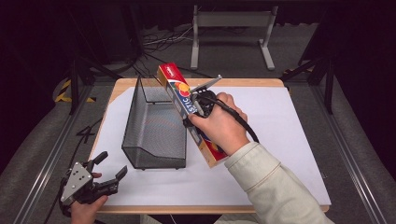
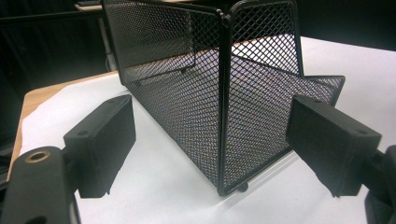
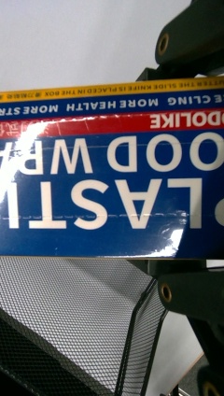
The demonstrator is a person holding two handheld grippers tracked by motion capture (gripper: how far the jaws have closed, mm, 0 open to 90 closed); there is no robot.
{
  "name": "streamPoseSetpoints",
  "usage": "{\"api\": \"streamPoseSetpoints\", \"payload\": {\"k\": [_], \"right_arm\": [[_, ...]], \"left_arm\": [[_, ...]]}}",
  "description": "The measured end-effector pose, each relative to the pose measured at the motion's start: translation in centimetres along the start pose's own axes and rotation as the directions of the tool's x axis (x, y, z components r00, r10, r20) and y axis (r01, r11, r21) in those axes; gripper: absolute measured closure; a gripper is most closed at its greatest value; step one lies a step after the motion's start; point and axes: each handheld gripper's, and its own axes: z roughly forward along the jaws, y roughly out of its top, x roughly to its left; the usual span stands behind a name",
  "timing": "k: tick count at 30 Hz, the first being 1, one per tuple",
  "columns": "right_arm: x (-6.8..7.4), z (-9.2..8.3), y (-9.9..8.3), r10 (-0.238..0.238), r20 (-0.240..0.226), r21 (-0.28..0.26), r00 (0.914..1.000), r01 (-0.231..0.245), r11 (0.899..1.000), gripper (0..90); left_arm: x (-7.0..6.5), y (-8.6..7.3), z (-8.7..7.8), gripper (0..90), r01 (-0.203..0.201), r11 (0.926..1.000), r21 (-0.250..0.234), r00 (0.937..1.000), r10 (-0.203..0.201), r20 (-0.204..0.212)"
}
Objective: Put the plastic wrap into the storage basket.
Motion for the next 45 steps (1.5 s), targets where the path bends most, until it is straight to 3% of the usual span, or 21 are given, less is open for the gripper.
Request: {"api": "streamPoseSetpoints", "payload": {"k": [9,24,45], "right_arm": [[1.0,1.4,0.9,-0.011,0.003,0.011,0.9999,0.011,1.0,40.3],[3.5,5.9,1.6,-0.02,0.028,0.075,0.9994,0.018,0.997,40.3],[4.6,9.8,1.3,-0.023,0.054,0.188,0.9983,0.012,0.982,40.2]], "left_arm": [[0.0,0.0,0.0,17.0,0.0,1.0,0.002,1.0,0.0,-0.001],[0.2,-0.2,0.0,17.0,0.008,1.0,0.0,0.9999,-0.008,-0.006],[0.1,-0.2,-0.1,17.0,0.014,0.9999,0.002,0.9999,-0.014,-0.003]]}}
